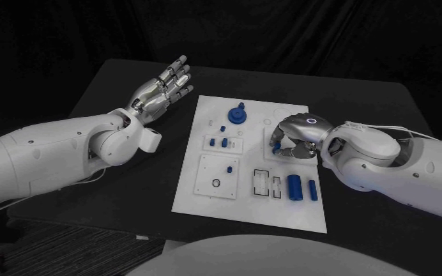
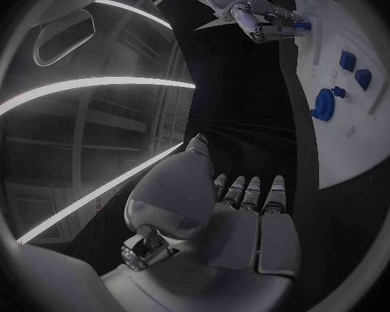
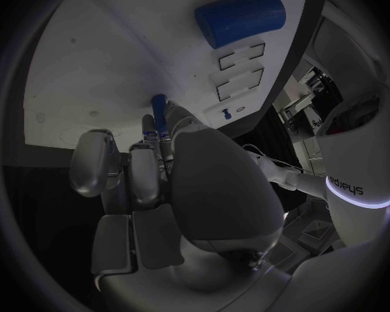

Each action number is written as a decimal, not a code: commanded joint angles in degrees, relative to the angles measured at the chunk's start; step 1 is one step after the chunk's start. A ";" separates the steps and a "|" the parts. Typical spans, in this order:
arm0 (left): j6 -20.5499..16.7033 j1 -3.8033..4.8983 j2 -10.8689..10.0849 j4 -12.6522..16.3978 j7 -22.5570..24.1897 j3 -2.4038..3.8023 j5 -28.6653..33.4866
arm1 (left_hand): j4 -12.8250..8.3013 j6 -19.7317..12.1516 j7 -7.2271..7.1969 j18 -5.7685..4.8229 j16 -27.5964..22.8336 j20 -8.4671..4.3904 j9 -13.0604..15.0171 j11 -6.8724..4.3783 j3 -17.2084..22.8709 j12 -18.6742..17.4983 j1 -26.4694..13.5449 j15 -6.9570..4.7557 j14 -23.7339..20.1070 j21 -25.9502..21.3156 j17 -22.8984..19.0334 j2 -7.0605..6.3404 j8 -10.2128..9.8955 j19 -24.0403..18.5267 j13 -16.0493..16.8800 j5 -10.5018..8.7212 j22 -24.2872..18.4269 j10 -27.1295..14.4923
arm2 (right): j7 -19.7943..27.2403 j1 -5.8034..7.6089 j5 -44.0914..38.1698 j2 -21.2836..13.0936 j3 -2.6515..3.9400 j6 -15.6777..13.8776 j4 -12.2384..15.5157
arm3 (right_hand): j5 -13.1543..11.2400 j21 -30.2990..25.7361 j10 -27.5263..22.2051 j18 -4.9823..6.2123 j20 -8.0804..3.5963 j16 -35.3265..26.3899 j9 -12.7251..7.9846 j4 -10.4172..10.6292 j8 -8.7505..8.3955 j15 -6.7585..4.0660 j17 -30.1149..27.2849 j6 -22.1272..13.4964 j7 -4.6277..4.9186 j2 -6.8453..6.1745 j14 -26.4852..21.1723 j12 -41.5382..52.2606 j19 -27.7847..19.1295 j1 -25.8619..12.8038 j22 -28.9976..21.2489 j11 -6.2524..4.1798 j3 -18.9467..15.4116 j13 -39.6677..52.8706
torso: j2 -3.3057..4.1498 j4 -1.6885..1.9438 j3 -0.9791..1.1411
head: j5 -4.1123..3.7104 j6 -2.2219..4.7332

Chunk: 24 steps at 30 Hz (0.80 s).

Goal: Assemble the parts on the task board

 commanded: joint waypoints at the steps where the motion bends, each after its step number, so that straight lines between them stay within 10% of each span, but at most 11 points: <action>1: 0.73 -0.07 0.01 0.10 0.48 0.05 0.19 | 0.04 0.00 0.60 0.96 -0.21 0.55 0.05 0.36 0.25 -0.19 0.58 0.60 0.08 -0.19 -0.10 -0.06 0.00 0.08 -0.06 0.35 0.08 -0.07 | -0.05 -0.16 -0.42 -0.12 0.02 0.46 0.34 | 0.54 0.30 1.70 0.47 -0.63 0.00 0.41 -0.19 0.56 -0.57 0.11 1.50 -0.36 -0.01 1.11 0.42 -0.14 0.73 9.18 -0.35 0.77 0.02 | 0.05 -0.01 0.01 | 0.13 0.00; 18: 1.04 -0.10 -0.07 0.13 -0.07 0.05 0.19 | 0.02 0.39 1.49 0.97 -0.21 0.94 0.15 0.75 0.44 -0.19 1.03 1.26 0.08 -0.14 -0.10 -0.02 0.12 0.13 -0.06 0.92 0.13 -0.07 | 0.20 0.08 -0.42 -1.85 0.04 -2.84 2.69 | 0.03 -0.44 4.95 0.58 -1.45 -1.06 1.20 -1.54 1.05 -1.41 -1.29 3.79 -1.09 0.45 0.74 0.46 -0.50 2.15 9.00 -1.33 2.52 -0.02 | -0.03 0.02 0.02 | 0.74 0.00; 24: 0.94 -0.11 -0.11 0.16 -0.24 0.05 0.19 | 0.03 0.41 1.52 0.97 -0.21 0.95 0.16 0.76 0.44 -0.19 1.03 1.27 0.08 -0.14 -0.10 -0.01 0.13 0.14 -0.06 0.92 0.13 -0.07 | 0.82 2.63 -0.42 -3.97 0.04 -6.66 5.54 | -1.58 0.02 5.26 0.48 -1.60 -0.92 1.31 -1.74 0.76 -1.55 -0.88 3.89 -1.20 0.64 0.94 -0.01 -0.33 2.42 9.13 -1.47 2.94 -0.10 | -0.06 0.07 -0.03 | 1.00 0.00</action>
